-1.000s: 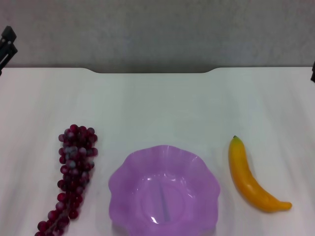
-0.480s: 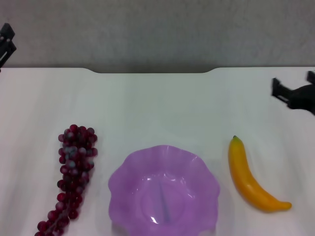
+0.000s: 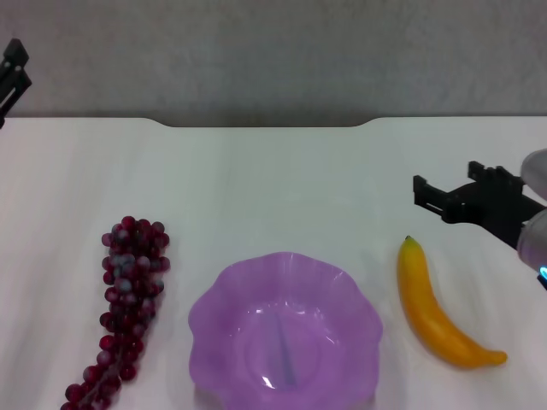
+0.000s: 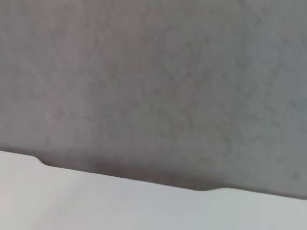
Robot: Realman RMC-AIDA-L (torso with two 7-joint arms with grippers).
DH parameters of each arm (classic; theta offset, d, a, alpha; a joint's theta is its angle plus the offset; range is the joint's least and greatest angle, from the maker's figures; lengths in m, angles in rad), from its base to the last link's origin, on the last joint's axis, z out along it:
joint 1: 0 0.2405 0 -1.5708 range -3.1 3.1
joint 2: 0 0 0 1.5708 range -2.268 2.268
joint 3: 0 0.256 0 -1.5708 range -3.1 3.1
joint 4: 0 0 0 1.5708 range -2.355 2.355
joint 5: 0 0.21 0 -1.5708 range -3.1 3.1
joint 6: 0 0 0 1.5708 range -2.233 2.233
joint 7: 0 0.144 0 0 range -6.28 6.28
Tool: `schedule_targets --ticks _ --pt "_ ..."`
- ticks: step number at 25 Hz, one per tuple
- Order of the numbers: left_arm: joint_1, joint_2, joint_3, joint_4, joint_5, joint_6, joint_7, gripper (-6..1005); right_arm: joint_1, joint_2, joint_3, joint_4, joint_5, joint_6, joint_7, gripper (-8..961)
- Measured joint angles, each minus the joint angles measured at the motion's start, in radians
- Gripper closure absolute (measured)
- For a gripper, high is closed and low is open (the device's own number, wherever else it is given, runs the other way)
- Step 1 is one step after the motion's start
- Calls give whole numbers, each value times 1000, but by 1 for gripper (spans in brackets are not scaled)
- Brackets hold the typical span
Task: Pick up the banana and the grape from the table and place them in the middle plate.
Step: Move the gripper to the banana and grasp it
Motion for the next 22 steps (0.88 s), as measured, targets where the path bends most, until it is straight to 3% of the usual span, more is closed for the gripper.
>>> schedule_targets --ticks 7,22 --pt "-2 0 -2 2 0 0 3 123 14 1 40 21 0 62 13 69" --pt "4 -9 -9 -4 0 4 4 124 180 2 -7 193 0 179 140 70"
